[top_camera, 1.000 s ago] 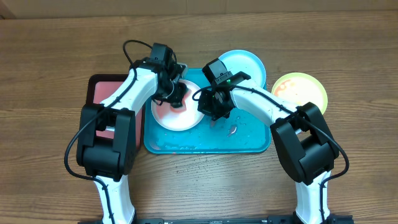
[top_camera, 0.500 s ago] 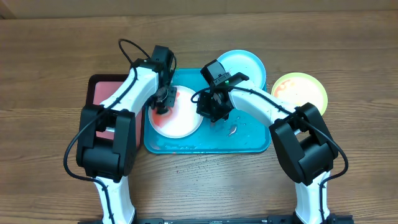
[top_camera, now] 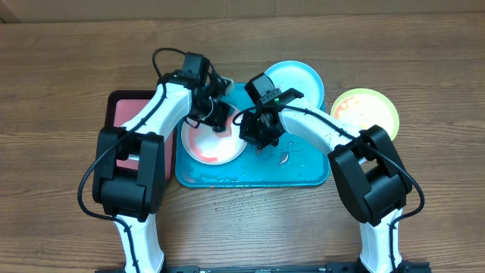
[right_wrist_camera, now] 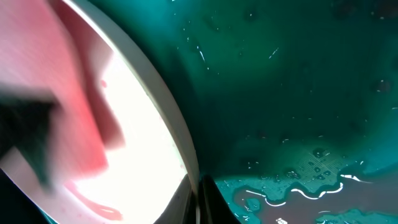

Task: Clean dirty plates on tray and stack at the side
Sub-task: 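Scrub the white plate with the sponge in the left gripper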

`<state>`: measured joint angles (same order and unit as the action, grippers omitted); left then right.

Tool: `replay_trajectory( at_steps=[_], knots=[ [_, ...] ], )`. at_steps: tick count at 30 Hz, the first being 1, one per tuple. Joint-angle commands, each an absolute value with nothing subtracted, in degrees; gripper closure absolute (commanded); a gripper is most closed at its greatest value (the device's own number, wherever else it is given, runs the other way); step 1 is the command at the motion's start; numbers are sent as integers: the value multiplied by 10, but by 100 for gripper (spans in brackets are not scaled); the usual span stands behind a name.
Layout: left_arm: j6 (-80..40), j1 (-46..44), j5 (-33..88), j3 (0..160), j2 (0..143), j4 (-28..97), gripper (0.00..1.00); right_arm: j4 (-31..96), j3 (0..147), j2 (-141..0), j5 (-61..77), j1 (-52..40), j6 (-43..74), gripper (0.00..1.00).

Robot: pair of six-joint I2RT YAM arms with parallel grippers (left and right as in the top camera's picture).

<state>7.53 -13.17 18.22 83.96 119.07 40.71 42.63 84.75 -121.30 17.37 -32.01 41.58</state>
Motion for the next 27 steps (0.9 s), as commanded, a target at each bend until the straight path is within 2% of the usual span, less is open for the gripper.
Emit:
replay_trajectory(
  at_steps=[1,4,7,10,18,22,27],
  knots=[
    [-109,-135,-52,838,1197,380,96,425,839,-1215,166,-319,417,96],
    [-180,-135,-173,838,1197,404,96,425,839,-1215,166,-319,417,96],
    [-182,-135,-190,838,1197,461,96,425,839,-1215,164,-319,417,96],
    [-141,-136,-146,838,1197,525,96,425,839,-1215,164,-319,418,96],
    [139,-151,109,838,1197,616,96,425,839,-1215,164,-319,417,96],
    [202,-169,183,838,1197,597,96,425,839,-1215,164,-319,417,96],
    [192,-183,172,838,1197,505,96,425,839,-1215,164,-319,417,96]
  ],
)
